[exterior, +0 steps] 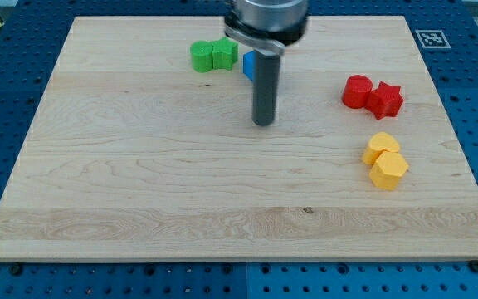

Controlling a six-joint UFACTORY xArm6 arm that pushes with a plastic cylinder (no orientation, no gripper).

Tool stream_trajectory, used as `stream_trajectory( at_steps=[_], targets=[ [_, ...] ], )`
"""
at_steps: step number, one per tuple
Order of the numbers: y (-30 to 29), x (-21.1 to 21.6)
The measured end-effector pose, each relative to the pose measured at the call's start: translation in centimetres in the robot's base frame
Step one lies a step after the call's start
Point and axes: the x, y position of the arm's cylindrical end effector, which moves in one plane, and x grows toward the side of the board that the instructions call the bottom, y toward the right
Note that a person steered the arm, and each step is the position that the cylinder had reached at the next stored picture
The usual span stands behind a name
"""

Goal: Separate the red circle from the red star

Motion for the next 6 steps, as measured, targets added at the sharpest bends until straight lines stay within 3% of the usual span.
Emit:
stream_trajectory(
  at_steps=[2,4,6],
  targets=[
    [12.4,1.3],
    [23.0,-1.4],
    [19.8,-7.5]
  ],
)
